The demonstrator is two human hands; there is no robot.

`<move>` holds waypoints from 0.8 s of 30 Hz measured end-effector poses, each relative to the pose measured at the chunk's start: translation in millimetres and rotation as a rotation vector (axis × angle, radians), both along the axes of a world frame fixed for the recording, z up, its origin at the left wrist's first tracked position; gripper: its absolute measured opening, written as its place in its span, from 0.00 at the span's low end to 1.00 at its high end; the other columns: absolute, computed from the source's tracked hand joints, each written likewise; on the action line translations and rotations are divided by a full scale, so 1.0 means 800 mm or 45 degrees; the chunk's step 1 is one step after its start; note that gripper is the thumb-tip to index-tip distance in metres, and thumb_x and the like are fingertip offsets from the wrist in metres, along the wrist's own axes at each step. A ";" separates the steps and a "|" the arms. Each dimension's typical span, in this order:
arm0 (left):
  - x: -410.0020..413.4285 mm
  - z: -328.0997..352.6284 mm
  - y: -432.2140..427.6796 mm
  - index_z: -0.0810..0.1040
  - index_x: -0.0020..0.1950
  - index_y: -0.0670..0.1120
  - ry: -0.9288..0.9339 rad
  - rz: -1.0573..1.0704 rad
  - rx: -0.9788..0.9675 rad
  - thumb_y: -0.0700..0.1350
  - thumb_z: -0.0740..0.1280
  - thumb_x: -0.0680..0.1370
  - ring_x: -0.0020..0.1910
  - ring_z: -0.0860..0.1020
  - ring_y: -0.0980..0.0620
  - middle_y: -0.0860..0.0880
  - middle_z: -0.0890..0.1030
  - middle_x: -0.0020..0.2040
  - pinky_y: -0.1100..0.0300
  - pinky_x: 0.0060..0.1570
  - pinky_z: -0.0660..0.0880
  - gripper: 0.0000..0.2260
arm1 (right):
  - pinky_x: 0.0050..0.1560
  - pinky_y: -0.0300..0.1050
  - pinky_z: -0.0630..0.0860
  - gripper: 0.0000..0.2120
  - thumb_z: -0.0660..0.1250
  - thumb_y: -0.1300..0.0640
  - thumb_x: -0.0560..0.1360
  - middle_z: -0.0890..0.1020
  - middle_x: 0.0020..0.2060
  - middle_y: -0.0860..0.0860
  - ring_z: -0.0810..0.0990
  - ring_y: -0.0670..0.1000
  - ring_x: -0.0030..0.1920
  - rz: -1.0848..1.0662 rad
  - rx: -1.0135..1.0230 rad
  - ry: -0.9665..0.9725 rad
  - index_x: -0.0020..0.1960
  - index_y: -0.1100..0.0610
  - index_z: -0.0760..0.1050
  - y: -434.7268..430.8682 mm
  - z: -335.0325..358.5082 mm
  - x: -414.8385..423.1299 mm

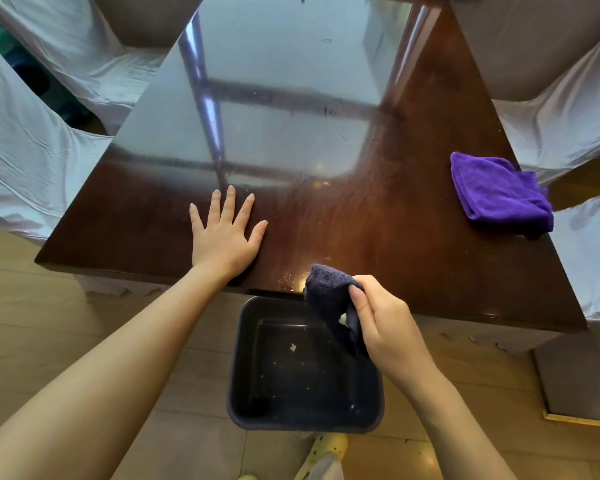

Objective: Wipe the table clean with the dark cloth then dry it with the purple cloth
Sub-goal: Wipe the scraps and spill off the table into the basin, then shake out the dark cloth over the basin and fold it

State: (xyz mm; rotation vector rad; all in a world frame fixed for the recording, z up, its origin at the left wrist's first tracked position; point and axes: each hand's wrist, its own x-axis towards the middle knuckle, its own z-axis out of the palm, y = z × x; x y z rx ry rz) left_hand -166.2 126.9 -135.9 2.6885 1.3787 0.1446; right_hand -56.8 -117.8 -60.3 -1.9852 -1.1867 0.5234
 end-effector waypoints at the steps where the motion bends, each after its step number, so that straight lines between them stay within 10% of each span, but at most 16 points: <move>1: 0.000 0.000 0.000 0.47 0.74 0.58 0.004 0.000 0.001 0.65 0.41 0.75 0.76 0.43 0.47 0.49 0.48 0.78 0.39 0.71 0.38 0.28 | 0.39 0.37 0.73 0.07 0.56 0.51 0.78 0.79 0.39 0.45 0.78 0.42 0.40 -0.014 0.000 0.074 0.50 0.50 0.72 0.001 -0.001 0.001; 7: 0.000 -0.001 0.000 0.47 0.74 0.58 0.008 0.001 0.001 0.65 0.41 0.75 0.76 0.43 0.47 0.49 0.47 0.78 0.39 0.70 0.37 0.28 | 0.39 0.23 0.70 0.12 0.68 0.54 0.72 0.79 0.45 0.40 0.77 0.33 0.44 0.027 -0.175 0.388 0.54 0.46 0.71 -0.002 -0.002 0.013; 24: -0.002 0.012 -0.004 0.50 0.74 0.54 -0.040 -0.040 -0.050 0.61 0.47 0.78 0.76 0.44 0.47 0.46 0.50 0.77 0.39 0.71 0.37 0.26 | 0.54 0.35 0.70 0.12 0.57 0.58 0.79 0.76 0.52 0.46 0.74 0.41 0.53 0.220 -0.208 0.168 0.59 0.46 0.71 -0.013 -0.026 0.008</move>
